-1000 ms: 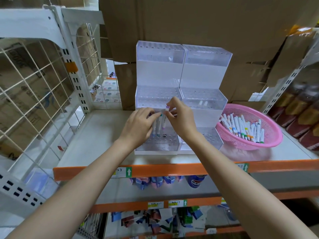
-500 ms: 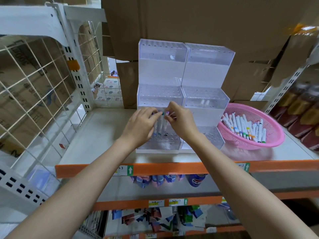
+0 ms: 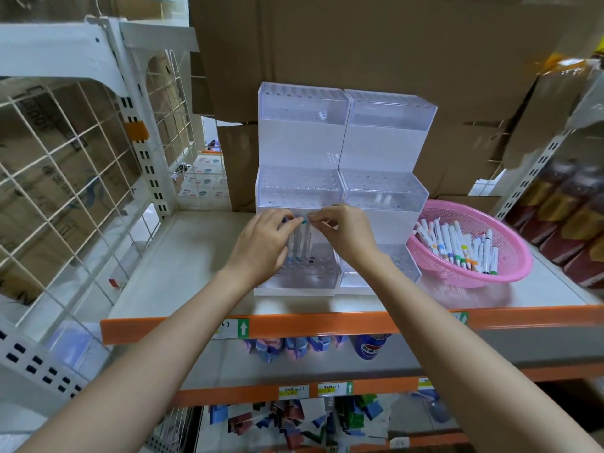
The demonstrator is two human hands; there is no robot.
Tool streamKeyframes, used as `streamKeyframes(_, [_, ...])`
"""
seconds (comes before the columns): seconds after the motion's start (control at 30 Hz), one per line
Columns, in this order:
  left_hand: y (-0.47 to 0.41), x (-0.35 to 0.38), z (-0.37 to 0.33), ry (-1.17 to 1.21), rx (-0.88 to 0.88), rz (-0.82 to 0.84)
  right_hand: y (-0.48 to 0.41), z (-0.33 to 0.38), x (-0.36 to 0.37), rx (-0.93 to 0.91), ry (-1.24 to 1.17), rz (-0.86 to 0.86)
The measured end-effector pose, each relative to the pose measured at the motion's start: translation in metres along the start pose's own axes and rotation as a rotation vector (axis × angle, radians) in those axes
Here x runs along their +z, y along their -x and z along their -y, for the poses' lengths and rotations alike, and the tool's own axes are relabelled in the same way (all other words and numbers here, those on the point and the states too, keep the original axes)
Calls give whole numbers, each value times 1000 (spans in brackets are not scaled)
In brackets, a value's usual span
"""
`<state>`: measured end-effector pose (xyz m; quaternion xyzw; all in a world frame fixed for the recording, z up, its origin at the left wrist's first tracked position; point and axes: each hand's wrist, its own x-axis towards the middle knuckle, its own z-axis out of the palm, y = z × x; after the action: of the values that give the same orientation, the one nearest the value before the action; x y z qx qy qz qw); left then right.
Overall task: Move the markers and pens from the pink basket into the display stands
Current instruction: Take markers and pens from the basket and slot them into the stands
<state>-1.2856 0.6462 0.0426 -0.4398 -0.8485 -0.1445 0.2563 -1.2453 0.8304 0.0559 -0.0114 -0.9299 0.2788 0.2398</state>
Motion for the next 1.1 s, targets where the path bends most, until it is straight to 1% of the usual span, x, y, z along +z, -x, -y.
streamKeyframes(0.07, [0, 0, 0, -1, -12, 17, 1, 0, 0, 13, -20, -18])
streamKeyframes(0.2, [-1, -1, -1, -14, -28, 32, 4, 2, 1, 16, -15, 0])
streamKeyframes(0.37, [-13, -1, -13, -13, -61, -56, 20, -8, -10, -55, -5, -58])
streamKeyframes(0.5, [-31, 7, -37, 1, -16, -45, 31, -30, -32, -57, 113, -47])
streamKeyframes(0.63, [-52, 22, -72, 48, 76, 29, 48, -64, -63, -38, 203, -87])
streamKeyframes(0.77, [-76, 43, -112, 114, 143, 101, 67, -102, -97, 80, 326, -119])
streamKeyframes(0.93, [-104, 69, -161, 170, 209, 152, 86, -143, -138, 291, 409, -65])
streamKeyframes(1.1, [-139, 96, -203, 206, 249, 172, 92, -178, -167, 396, 454, -10])
